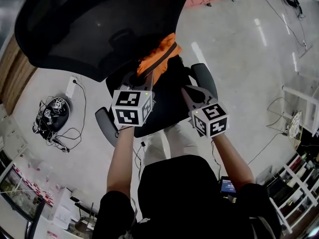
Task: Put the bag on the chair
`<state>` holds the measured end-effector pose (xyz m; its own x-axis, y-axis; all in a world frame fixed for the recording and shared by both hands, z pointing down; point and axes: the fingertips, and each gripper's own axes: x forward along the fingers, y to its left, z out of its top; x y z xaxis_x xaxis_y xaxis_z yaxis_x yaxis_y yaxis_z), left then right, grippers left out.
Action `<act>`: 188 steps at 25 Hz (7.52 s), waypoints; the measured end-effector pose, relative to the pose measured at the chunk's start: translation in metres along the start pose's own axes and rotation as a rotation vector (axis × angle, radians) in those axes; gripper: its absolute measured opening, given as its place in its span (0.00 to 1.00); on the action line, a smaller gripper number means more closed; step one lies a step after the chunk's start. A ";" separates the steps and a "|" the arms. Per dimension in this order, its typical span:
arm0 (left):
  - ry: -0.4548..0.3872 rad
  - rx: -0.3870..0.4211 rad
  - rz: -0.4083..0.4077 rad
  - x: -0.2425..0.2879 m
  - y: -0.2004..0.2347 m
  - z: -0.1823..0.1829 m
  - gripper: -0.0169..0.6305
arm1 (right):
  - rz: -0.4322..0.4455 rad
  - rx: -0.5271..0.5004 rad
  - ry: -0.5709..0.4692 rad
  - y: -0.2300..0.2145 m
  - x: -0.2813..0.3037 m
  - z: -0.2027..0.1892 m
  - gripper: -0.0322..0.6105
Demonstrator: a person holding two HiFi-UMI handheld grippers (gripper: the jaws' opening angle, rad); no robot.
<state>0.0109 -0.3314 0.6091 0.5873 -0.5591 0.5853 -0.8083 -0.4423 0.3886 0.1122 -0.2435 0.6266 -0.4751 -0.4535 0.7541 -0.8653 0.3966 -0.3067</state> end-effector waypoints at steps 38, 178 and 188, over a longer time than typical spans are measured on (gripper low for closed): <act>0.101 0.061 0.309 0.021 0.160 -0.059 0.24 | 0.101 0.073 0.102 0.017 0.085 -0.008 0.05; -0.620 0.238 0.133 -0.514 -0.346 -0.065 0.05 | 0.070 -0.404 -0.787 0.298 -0.455 -0.044 0.05; -0.624 0.242 0.149 -0.510 -0.379 -0.088 0.05 | 0.079 -0.391 -0.813 0.283 -0.482 -0.070 0.05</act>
<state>0.0143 0.1835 0.2258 0.4433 -0.8934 0.0724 -0.8929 -0.4330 0.1234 0.1076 0.1424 0.2172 -0.6255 -0.7786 0.0505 -0.7798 0.6259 -0.0090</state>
